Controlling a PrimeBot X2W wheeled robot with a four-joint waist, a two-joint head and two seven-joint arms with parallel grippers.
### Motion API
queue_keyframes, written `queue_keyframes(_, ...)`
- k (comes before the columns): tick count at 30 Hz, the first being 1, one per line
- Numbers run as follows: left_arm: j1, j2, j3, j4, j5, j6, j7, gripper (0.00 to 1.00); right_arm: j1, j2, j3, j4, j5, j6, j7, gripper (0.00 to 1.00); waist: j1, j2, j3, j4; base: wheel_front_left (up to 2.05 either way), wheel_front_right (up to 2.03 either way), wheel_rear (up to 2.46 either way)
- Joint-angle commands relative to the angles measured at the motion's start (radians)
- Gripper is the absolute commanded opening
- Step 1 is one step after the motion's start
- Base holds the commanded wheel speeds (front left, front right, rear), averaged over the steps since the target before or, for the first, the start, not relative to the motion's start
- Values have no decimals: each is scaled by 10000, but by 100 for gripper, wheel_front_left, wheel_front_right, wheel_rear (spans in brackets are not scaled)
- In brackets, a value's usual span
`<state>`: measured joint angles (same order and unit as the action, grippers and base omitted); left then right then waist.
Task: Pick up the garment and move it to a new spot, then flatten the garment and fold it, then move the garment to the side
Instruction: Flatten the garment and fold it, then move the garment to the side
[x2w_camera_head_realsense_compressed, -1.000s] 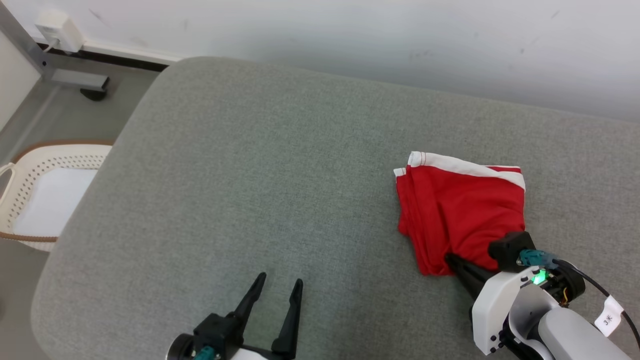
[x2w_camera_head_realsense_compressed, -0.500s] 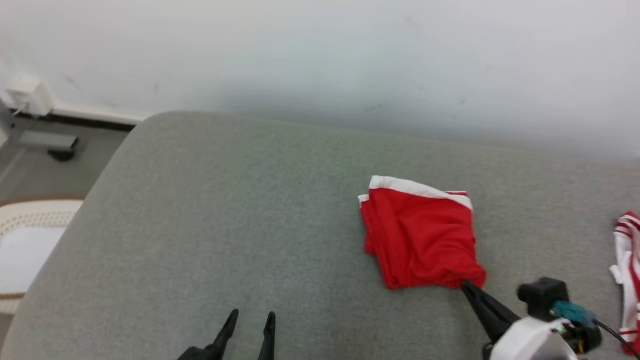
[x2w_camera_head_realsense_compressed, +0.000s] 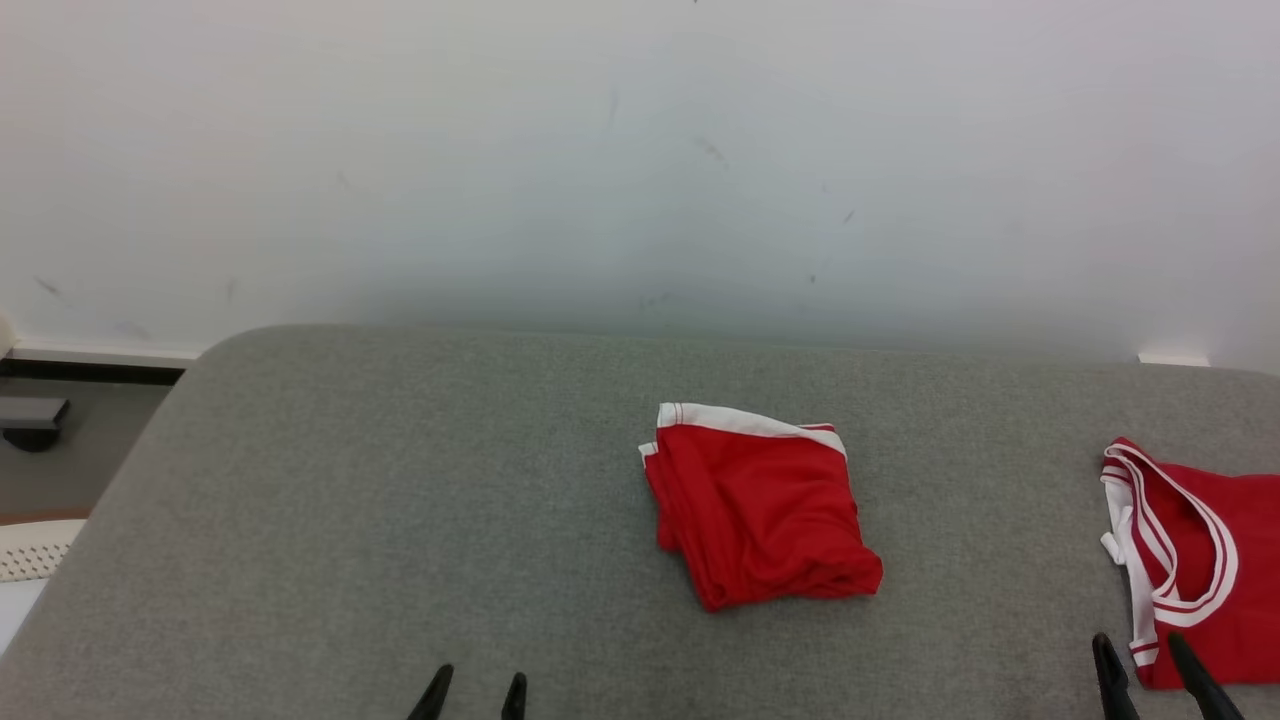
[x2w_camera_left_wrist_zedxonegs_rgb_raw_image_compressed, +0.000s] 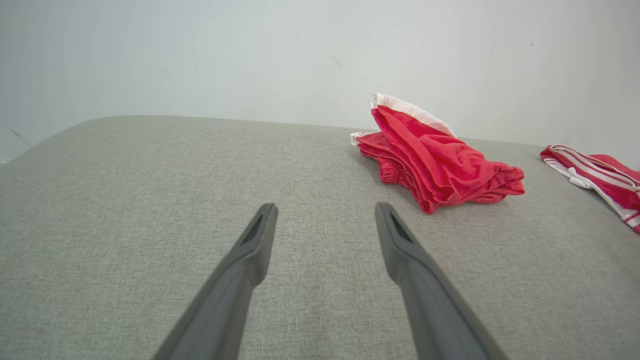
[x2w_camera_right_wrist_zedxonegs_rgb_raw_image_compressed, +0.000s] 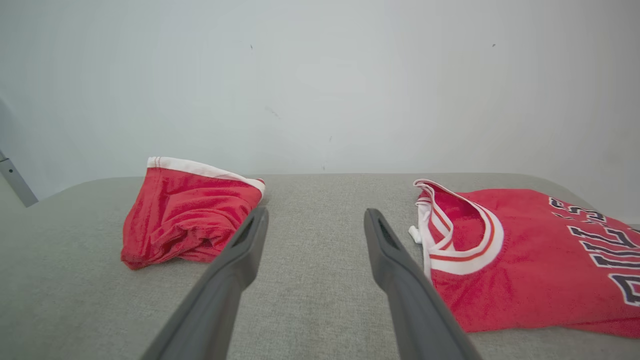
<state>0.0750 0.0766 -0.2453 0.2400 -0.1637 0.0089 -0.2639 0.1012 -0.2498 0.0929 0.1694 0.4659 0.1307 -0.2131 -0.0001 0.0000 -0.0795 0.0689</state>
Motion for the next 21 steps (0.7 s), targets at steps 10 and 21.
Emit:
queue_keyframes(10, 628, -68, 343, -407, 346, -59, -2, 100, 888, 326, -459, 438, -1155, -4, -517, 100, 1, 0, -54, -197, 0, 0, 0)
queue_keyframes(21, 193, -166, 220, -333, 441, -339, -1, 100, -639, -425, 612, 601, 3016, -4, 1378, 100, 1, 0, 501, 255, 0, 0, 0)
